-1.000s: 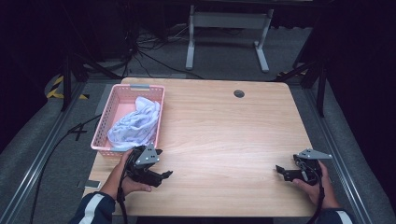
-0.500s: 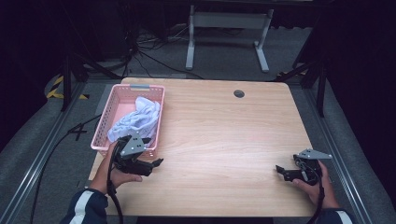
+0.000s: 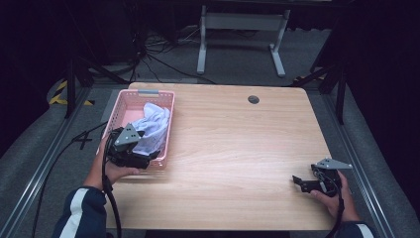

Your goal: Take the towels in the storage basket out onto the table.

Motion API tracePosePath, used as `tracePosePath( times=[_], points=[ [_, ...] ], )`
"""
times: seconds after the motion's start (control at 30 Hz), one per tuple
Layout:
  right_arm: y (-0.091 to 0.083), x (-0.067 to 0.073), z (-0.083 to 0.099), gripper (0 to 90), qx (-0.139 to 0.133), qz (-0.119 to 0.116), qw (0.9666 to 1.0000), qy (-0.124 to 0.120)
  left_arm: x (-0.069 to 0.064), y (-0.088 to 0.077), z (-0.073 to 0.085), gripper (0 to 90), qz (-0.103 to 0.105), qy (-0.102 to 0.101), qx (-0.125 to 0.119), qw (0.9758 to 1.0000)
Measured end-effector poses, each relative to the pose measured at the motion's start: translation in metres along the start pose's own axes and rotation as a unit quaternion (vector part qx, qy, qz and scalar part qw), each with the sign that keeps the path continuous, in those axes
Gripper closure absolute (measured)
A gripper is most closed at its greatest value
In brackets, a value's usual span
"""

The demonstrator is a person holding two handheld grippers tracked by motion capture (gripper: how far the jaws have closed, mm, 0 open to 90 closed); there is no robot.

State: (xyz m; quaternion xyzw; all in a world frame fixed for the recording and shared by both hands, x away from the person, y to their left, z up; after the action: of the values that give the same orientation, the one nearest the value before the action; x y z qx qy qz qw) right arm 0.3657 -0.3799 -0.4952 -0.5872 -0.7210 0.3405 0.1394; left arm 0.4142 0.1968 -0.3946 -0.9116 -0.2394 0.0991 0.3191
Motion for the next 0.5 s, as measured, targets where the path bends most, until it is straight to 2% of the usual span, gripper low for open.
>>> tracePosePath(
  times=[0.03, 0.1, 0.27, 0.43, 0.5],
  points=[
    [0.0, 0.0, 0.0, 8.4, 0.0, 0.0, 1.0, 0.0, 0.004, 0.0, 0.0, 15.8, 0.001, -0.004, 0.004, 1.0],
    [0.0, 0.0, 0.0, 8.4, 0.0, 0.0, 1.0, 0.001, 0.012, 0.0, -0.001, 15.8, -0.011, -0.008, 0.014, 0.9998],
    [0.0, 0.0, 0.0, 8.4, 0.0, 0.0, 1.0, 0.0, 0.033, 0.003, -0.002, 15.8, -0.011, -0.027, 0.034, 0.999],
    [0.0, 0.0, 0.0, 8.4, 0.0, 0.0, 1.0, 0.0, 0.049, 0.013, -0.002, 15.8, -0.015, -0.043, 0.081, 0.9957],
    [0.0, 0.0, 0.0, 8.4, 0.0, 0.0, 1.0, 0.0, 0.055, 0.019, -0.001, 15.8, -0.019, -0.05, 0.092, 0.9943]
  ],
)
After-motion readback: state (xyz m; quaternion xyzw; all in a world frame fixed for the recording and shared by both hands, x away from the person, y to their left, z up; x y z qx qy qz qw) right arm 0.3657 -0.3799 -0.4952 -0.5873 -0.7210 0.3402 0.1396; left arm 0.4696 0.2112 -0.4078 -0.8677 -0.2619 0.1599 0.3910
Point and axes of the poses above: each handheld gripper's, and its own axes: y roughly forward along the jaws, z roughly out of its underside, x roughly to its left, the point moved 4 cm from there along y, roughly forward along the jaws, and after that the axes turned 14 degrees about z, right-handed, at the moved point
